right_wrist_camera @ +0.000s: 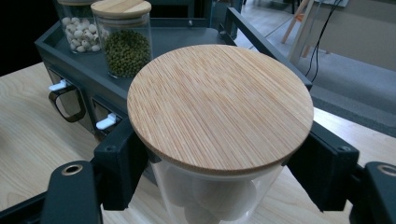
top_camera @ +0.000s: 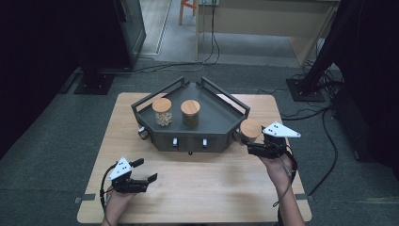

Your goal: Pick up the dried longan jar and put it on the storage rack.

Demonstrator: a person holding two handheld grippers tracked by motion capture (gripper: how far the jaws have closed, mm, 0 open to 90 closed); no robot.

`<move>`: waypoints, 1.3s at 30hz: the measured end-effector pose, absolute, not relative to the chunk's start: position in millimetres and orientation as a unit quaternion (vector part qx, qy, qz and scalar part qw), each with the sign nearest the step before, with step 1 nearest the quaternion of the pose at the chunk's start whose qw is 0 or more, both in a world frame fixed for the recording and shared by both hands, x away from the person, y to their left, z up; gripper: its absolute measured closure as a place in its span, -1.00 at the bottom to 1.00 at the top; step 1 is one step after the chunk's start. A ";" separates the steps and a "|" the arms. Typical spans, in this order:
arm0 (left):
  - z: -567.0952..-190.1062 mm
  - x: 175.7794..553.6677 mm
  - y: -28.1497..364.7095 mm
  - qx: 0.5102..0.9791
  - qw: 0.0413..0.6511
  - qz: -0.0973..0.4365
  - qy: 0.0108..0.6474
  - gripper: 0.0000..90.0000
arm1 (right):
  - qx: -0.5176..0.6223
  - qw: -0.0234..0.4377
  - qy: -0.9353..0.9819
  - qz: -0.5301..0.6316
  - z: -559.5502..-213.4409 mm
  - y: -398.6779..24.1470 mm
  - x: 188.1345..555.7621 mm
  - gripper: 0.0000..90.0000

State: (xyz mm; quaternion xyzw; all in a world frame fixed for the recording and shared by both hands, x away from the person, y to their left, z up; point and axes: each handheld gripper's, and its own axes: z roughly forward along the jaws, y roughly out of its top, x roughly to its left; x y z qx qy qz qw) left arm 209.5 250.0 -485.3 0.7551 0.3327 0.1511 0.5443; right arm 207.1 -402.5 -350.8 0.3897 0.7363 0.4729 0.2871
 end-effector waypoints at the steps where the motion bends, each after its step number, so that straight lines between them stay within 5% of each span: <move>1: -485.3 209.4 249.9 0.755 0.544 0.151 0.333 -0.74 | 0.390 0.287 0.736 0.472 -349.9 -401.7 207.8 -0.43; 39: -484.6 209.1 252.3 0.753 0.546 0.153 0.332 -0.74 | 0.388 0.275 0.740 0.476 -328.9 -374.4 254.7 -0.43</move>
